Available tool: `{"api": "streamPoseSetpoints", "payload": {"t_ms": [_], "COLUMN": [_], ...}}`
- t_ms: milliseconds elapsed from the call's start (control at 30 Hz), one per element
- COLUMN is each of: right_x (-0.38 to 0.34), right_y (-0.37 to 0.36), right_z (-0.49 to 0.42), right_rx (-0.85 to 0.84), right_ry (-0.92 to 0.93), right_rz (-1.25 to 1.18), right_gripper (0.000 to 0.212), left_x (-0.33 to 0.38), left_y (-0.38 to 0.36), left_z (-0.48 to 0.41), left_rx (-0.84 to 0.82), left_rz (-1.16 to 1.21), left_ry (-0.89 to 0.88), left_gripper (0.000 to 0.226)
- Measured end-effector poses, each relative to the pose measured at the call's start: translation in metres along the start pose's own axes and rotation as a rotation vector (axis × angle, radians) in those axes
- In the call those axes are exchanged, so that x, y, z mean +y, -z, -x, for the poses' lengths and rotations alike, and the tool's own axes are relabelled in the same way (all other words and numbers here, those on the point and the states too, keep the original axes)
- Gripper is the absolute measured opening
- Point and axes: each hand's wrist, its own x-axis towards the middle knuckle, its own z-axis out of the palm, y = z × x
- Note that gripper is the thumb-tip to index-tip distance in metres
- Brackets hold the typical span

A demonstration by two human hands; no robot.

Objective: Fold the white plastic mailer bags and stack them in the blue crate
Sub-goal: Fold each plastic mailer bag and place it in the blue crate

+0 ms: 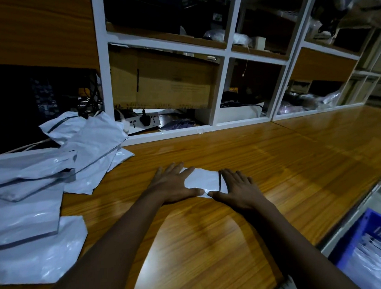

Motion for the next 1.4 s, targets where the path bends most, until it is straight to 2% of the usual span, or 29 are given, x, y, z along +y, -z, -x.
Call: {"api": "streamPoseSetpoints", "payload": {"t_ms": [100, 233, 333, 433, 567, 667, 833, 967, 1133, 1267, 1400], "right_x": [-0.001, 0.001, 0.002, 0.002, -0.015, -0.035, -0.051, -0.054, -0.046, -0.040, -0.042], "right_y": [0.000, -0.010, -0.009, -0.010, -0.009, -0.004, -0.004, 0.003, -0.002, -0.020, -0.014], "right_z": [0.003, 0.014, 0.017, 0.020, 0.019, 0.009, -0.004, -0.012, -0.021, -0.029, -0.027], "right_rx": [0.008, 0.063, 0.076, 0.160, 0.354, 0.358, 0.467, 0.520, 0.491, 0.252, 0.204], "right_ry": [-0.018, -0.042, -0.050, -0.014, 0.042, 0.023, -0.029, -0.037, -0.057, -0.072, -0.055], "right_rz": [0.005, -0.015, -0.042, 0.068, 0.260, 0.199, -0.003, -0.119, -0.107, 0.065, 0.105], "right_gripper": [0.105, 0.087, 0.087, 0.089, 0.072, 0.074, 0.065, 0.078, 0.072, 0.055, 0.057], "left_x": [0.001, -0.002, 0.001, 0.004, 0.017, 0.038, 0.050, 0.050, 0.045, 0.041, 0.040], "left_y": [0.000, 0.000, -0.002, -0.003, -0.001, 0.002, 0.001, -0.001, -0.005, -0.016, -0.013], "left_z": [0.005, 0.016, 0.021, 0.026, 0.022, 0.016, -0.001, -0.012, -0.021, -0.025, -0.030], "left_rx": [0.000, -0.019, 0.008, 0.125, 0.353, 0.448, 0.457, 0.529, 0.527, 0.387, 0.245], "left_rz": [0.017, 0.010, -0.016, -0.053, -0.064, -0.047, -0.108, -0.048, -0.009, -0.127, -0.097], "left_ry": [0.009, 0.024, 0.043, 0.027, 0.045, 0.055, 0.007, 0.032, 0.015, -0.052, -0.016], "left_gripper": [0.087, 0.077, 0.067, 0.059, 0.055, 0.051, 0.054, 0.053, 0.048, 0.045, 0.047]}}
